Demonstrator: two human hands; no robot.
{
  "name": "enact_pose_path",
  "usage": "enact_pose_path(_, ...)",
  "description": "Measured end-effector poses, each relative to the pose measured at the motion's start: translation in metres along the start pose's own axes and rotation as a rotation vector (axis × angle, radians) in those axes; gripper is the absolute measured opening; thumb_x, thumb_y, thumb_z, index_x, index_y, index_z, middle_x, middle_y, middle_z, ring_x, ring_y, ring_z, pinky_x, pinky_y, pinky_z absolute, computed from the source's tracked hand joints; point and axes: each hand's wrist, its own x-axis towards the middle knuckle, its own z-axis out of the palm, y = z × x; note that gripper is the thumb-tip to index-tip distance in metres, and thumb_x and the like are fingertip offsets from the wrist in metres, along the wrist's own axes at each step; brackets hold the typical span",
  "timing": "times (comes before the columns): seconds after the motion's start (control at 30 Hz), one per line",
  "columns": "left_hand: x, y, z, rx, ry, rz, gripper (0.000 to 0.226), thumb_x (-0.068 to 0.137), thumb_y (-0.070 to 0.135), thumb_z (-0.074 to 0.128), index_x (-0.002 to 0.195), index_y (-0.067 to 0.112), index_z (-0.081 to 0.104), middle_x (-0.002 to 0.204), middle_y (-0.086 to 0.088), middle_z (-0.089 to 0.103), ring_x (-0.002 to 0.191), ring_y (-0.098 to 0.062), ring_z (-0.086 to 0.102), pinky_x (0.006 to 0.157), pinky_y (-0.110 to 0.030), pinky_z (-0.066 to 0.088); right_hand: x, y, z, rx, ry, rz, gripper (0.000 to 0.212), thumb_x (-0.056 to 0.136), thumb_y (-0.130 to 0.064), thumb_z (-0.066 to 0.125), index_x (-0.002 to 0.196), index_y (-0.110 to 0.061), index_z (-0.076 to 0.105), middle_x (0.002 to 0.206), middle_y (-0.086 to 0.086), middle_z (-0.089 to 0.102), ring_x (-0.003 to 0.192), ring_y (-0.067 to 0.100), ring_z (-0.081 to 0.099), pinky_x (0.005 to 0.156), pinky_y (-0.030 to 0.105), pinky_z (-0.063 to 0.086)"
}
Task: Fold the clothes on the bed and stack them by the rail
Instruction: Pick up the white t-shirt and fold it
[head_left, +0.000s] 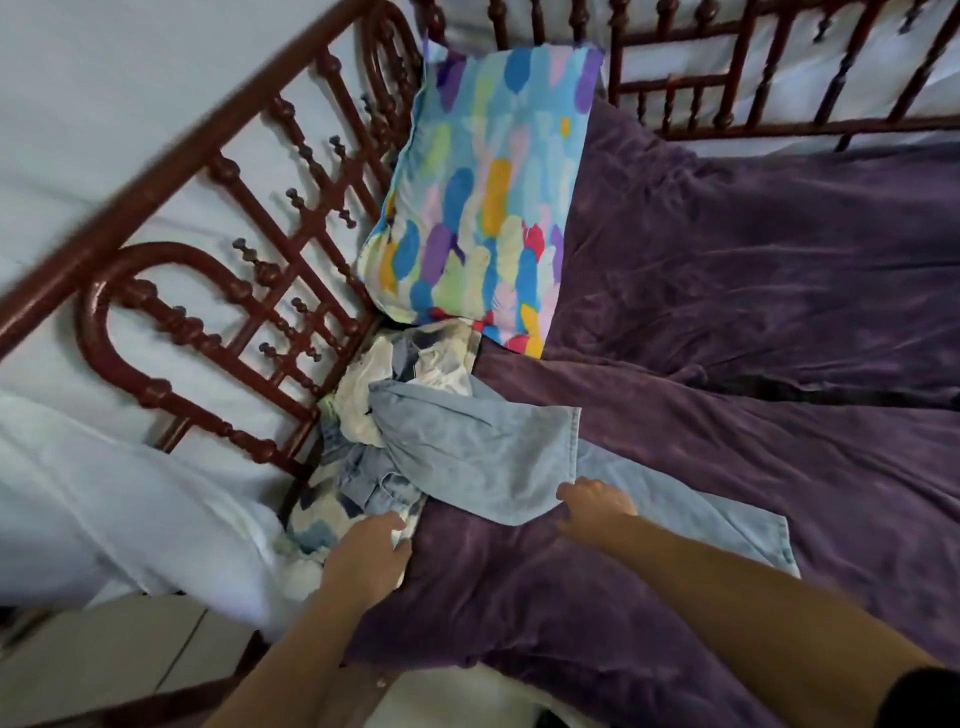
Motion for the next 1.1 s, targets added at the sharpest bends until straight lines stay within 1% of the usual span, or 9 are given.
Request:
enact_pose_path(0.23,0.132,-0.038,-0.02,0.012,-0.064,0.12,0.023,0.094,0.023,0.051,0.115,0.017,0.057,0.111,-0.004,0.057,0.103,-0.025,0.057,0.082,-0.034,0.047,0.081,-0.058,0.002,0.033,0.007,0.043,0.064,0.08,-0.043,0.061,0.136,-0.024,0.038,0.132,0.005,0.045,0.122,0.026,0.046,0.093,0.04,0.044)
enact_pose_path(0.33,0.191,-0.057,-0.029,0.043,-0.041,0.176,0.035,0.094,0.019,0.05,0.129,0.018,0.05,0.117,-0.007,0.049,0.105,-0.027,0.053,0.083,-0.037,0.047,0.117,-0.099,0.018,0.071,0.038,0.018,0.084,0.077,-0.048,0.066,0.145,-0.023,0.024,0.147,0.006,0.03,0.134,0.028,0.032,0.104,0.044,0.037)
enact_pose_path(0.47,0.254,-0.085,-0.035,0.132,-0.07,0.23,0.064,0.089,0.013,0.055,0.146,0.02,0.028,0.137,-0.009,0.038,0.123,-0.029,0.043,0.094,-0.042,0.045,0.167,-0.161,0.049,0.093,0.046,0.052,0.108,0.074,-0.055,0.069,0.151,-0.018,0.004,0.157,0.006,0.007,0.145,0.027,0.01,0.111,0.049,0.027)
enact_pose_path(0.53,0.275,-0.097,-0.035,0.172,-0.089,0.26,0.074,0.087,0.016,0.06,0.149,0.021,0.02,0.143,-0.008,0.032,0.126,-0.029,0.04,0.095,-0.042,0.045,0.182,-0.176,0.057,0.089,0.098,0.12,0.087,0.084,-0.037,0.062,0.151,-0.017,0.01,0.158,0.005,0.013,0.144,0.025,0.016,0.111,0.044,0.029)
enact_pose_path(0.6,0.287,-0.106,-0.031,0.226,-0.111,0.296,0.084,0.085,0.025,0.065,0.15,0.023,0.013,0.148,-0.009,0.025,0.129,-0.03,0.037,0.096,-0.042,0.045,0.187,-0.173,0.055,0.114,0.2,0.145,0.064,0.086,-0.022,0.054,0.146,-0.024,0.03,0.15,0.0,0.037,0.134,0.022,0.039,0.104,0.037,0.036)
enact_pose_path(0.73,0.303,-0.099,-0.027,0.27,-0.071,0.395,0.102,0.077,0.047,0.071,0.151,0.02,0.006,0.153,-0.015,0.015,0.14,-0.032,0.021,0.102,-0.043,0.037,0.16,-0.134,0.02,0.259,0.308,0.15,0.047,0.082,-0.017,0.054,0.127,-0.032,0.057,0.115,0.001,0.069,0.104,0.027,0.063,0.082,0.033,0.046)
enact_pose_path(0.93,0.331,-0.047,-0.027,0.193,0.114,0.6,0.048,0.088,0.032,0.058,0.135,0.025,0.047,0.154,-0.011,0.022,0.143,-0.031,0.015,0.111,-0.046,0.022,0.095,-0.044,-0.054,0.324,0.753,0.45,0.046,0.072,-0.017,0.04,0.111,-0.01,0.065,0.08,0.022,0.068,0.071,0.041,0.064,0.062,0.037,0.045)
enact_pose_path(1.0,0.327,-0.026,-0.026,0.223,0.124,0.67,0.048,0.085,0.037,0.059,0.131,0.025,0.05,0.15,-0.008,0.032,0.141,-0.028,0.021,0.111,-0.046,0.021,0.079,-0.029,-0.071,0.361,0.816,0.538,0.046,0.073,-0.019,0.035,0.109,-0.01,0.062,0.083,0.024,0.065,0.074,0.042,0.061,0.064,0.038,0.042)
enact_pose_path(1.1,0.316,0.004,-0.022,0.201,0.035,0.71,0.063,0.082,0.047,0.06,0.137,0.027,0.039,0.141,-0.001,0.044,0.132,-0.022,0.036,0.105,-0.043,0.026,0.053,-0.021,-0.093,0.415,0.947,0.62,0.046,0.073,-0.021,0.033,0.11,-0.011,0.059,0.088,0.027,0.064,0.08,0.042,0.059,0.069,0.039,0.04)
